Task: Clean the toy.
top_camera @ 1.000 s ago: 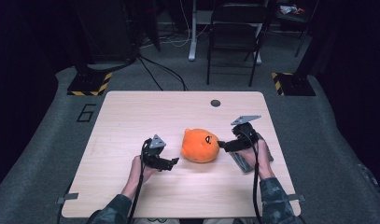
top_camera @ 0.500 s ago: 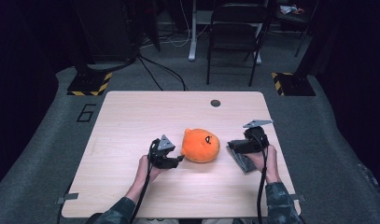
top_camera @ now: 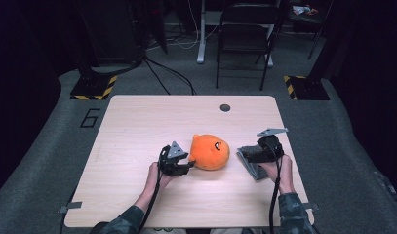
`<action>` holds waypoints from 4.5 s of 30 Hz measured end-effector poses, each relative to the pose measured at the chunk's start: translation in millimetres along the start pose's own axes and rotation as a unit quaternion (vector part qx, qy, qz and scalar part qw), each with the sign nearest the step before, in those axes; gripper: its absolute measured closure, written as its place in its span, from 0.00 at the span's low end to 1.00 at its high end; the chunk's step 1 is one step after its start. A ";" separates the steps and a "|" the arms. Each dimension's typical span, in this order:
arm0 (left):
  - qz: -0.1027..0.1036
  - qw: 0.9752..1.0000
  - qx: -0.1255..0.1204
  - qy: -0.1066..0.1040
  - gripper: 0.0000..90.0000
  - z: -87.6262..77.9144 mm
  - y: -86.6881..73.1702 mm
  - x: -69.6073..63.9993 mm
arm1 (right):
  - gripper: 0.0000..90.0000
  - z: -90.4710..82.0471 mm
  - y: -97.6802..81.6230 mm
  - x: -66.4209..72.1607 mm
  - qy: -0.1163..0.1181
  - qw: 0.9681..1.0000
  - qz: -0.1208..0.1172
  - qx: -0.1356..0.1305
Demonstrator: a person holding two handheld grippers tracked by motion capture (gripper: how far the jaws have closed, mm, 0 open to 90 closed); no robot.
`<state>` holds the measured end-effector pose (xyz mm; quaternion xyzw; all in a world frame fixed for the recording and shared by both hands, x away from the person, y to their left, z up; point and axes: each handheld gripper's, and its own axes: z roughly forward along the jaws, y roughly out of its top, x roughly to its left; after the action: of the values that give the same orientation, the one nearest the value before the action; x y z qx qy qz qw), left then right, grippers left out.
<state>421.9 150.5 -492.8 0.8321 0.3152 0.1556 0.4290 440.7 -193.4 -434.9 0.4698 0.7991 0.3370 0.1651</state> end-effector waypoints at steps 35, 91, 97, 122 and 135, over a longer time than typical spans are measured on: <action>0.021 0.999 -0.039 -0.005 0.91 -2.7 -3.8 -9.8 | 0.52 46.3 -45.1 -32.7 -0.089 0.989 0.081 0.082; 0.025 0.999 -0.048 -0.006 0.91 -3.2 -3.9 -12.3 | 0.84 -17.6 20.6 23.8 -0.022 0.996 0.013 -0.083; 0.025 0.998 -0.050 -0.007 0.91 -3.2 -3.8 -13.1 | 0.84 -12.4 31.0 41.1 -0.004 0.997 -0.007 -0.081; 0.030 0.998 -0.062 -0.010 0.91 -4.0 -2.8 -15.3 | 0.83 26.8 57.8 119.0 0.033 0.993 -0.101 -0.049; 0.035 0.997 -0.064 -0.014 0.92 -3.8 -2.9 -16.3 | 0.83 39.9 53.2 127.3 0.005 0.991 -0.135 -0.025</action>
<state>406.5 143.3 -492.8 0.8155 0.2691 0.1786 0.4803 433.7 -50.8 -419.9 0.3517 0.8471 0.3340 0.2171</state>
